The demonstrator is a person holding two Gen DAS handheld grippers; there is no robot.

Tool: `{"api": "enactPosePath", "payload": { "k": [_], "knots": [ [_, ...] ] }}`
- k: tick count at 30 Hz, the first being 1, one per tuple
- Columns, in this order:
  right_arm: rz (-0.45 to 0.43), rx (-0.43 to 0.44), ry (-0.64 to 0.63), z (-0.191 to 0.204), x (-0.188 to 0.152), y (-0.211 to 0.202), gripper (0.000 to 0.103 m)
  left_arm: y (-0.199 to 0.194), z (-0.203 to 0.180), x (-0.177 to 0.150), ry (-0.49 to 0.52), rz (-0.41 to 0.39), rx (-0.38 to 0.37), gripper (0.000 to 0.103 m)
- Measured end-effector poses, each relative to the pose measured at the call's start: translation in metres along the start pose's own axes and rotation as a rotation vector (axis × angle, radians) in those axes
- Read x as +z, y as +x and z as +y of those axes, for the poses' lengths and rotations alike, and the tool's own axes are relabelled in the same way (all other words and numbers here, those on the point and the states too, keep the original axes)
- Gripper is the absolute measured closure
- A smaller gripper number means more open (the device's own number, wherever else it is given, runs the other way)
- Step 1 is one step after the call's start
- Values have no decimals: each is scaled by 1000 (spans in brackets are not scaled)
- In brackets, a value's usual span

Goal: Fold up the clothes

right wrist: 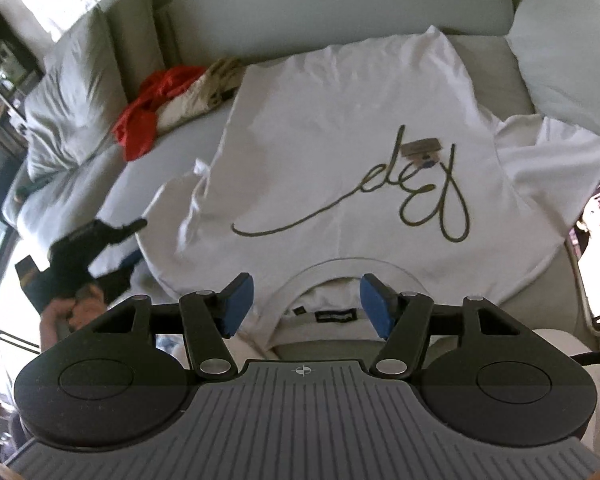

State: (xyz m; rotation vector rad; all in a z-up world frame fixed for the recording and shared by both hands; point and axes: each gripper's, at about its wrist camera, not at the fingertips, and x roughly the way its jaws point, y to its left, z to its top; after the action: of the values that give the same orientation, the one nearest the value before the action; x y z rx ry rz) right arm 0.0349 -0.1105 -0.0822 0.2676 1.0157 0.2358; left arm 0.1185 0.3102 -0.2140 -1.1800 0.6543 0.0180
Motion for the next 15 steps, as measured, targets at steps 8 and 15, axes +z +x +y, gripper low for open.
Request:
{"api": "enactPosePath", "payload": {
  "k": [8,15],
  "knots": [
    [34,-35,14,-1,-5,9,37,24,-7,22,-18,-6,-10,103],
    [49,-38,16,-2,-11,11,37,-42,-36,-7,250,-273,64,103]
  ]
}}
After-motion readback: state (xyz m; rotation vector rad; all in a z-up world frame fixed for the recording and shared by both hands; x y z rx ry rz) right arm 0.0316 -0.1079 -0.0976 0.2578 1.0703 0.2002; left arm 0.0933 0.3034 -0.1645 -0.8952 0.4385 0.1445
